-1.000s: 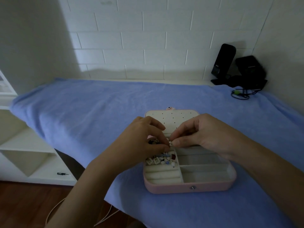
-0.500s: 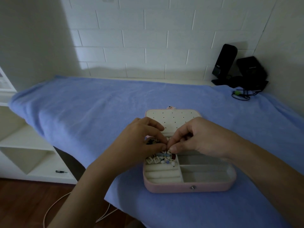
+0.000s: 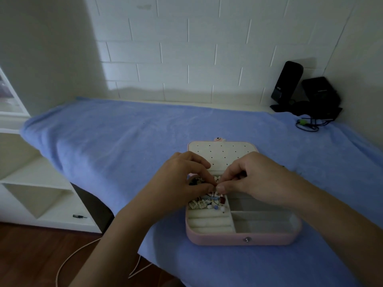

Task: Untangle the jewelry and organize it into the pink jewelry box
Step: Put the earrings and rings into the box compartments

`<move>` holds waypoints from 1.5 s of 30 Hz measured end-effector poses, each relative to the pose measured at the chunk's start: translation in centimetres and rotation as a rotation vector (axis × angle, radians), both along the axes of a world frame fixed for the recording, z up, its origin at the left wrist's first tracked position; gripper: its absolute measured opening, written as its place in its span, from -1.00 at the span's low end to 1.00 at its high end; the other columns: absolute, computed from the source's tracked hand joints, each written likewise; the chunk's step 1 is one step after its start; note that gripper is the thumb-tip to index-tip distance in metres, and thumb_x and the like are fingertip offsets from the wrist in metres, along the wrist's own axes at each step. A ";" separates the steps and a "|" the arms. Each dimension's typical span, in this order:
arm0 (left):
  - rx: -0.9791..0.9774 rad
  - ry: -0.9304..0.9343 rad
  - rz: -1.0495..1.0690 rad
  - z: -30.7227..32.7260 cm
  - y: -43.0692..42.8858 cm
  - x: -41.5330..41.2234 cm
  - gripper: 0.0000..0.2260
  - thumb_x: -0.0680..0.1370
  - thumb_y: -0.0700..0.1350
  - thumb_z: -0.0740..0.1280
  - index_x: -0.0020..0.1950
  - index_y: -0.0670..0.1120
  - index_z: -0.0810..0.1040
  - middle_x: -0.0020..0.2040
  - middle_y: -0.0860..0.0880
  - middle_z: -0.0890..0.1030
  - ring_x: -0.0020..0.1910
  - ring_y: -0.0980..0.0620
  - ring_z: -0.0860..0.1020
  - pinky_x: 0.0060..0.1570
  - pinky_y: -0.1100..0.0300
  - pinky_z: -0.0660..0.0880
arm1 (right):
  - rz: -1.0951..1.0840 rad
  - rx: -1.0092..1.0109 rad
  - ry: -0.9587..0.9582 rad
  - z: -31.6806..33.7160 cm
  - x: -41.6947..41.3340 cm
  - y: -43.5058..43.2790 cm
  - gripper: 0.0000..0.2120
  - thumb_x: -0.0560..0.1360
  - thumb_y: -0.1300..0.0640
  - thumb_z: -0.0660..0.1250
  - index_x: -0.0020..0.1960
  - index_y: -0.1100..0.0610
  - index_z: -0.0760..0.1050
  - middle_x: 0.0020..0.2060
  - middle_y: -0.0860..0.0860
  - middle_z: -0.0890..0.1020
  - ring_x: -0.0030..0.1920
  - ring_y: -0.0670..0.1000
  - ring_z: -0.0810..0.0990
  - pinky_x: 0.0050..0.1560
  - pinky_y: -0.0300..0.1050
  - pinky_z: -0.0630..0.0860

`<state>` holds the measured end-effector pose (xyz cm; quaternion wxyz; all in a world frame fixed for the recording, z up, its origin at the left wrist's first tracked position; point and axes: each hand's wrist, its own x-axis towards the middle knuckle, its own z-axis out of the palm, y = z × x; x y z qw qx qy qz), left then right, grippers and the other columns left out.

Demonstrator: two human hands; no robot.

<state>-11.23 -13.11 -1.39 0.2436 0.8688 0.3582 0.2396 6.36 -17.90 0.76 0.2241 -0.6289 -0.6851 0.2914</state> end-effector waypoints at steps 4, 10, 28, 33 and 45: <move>0.003 0.004 0.001 0.0 0.0 0.0 -0.80 0.41 -0.05 0.47 -0.27 0.26 0.55 0.00 0.31 0.46 0.08 0.26 0.38 -0.03 0.52 0.26 | 0.018 -0.034 0.010 0.0 0.2 0.1 -0.91 0.40 0.01 0.46 -0.27 -0.05 0.65 -0.55 -0.14 0.45 -0.50 -0.20 0.35 -0.43 -0.39 0.26; 0.019 -0.004 -0.002 -0.1 -0.1 0.0 -0.75 0.42 -0.05 0.46 -0.29 0.31 0.51 -0.01 0.32 0.46 0.07 0.27 0.38 -0.06 0.56 0.23 | 0.027 0.007 0.008 -0.2 0.2 0.1 -0.91 0.39 0.04 0.48 -0.29 -0.03 0.64 -0.55 -0.14 0.44 -0.50 -0.20 0.36 -0.45 -0.38 0.29; -0.006 -0.230 0.327 -0.9 1.6 -3.3 -0.93 0.47 -0.08 0.40 -0.18 0.09 0.64 -0.12 0.10 0.62 -0.19 0.20 0.55 -0.25 0.43 0.41 | 0.009 0.145 -0.029 -0.6 -0.1 -0.1 -0.88 0.32 0.09 0.54 -0.26 0.03 0.60 -0.38 -0.07 0.62 -0.40 -0.25 0.47 -0.37 -0.37 0.39; -0.121 -0.163 0.438 -1.0 2.3 -5.5 -0.92 0.49 -0.13 0.40 -0.09 0.05 0.63 -0.16 0.11 0.61 -0.18 0.23 0.55 -0.31 0.50 0.37 | 0.008 0.156 -0.010 -0.7 0.0 -0.1 -0.87 0.32 0.08 0.54 -0.24 0.03 0.59 -0.35 -0.07 0.62 -0.39 -0.25 0.48 -0.36 -0.38 0.40; -0.111 0.046 0.356 -1.8 1.3 -3.9 -0.93 0.41 -0.05 0.48 -0.25 0.06 0.62 -0.29 0.08 0.57 -0.31 0.17 0.49 -0.38 0.45 0.32 | -0.253 0.344 0.012 -0.4 6.2 0.7 -0.93 0.42 0.15 0.46 -0.24 0.06 0.60 -0.31 -0.05 0.64 -0.33 -0.09 0.57 -0.36 -0.44 0.43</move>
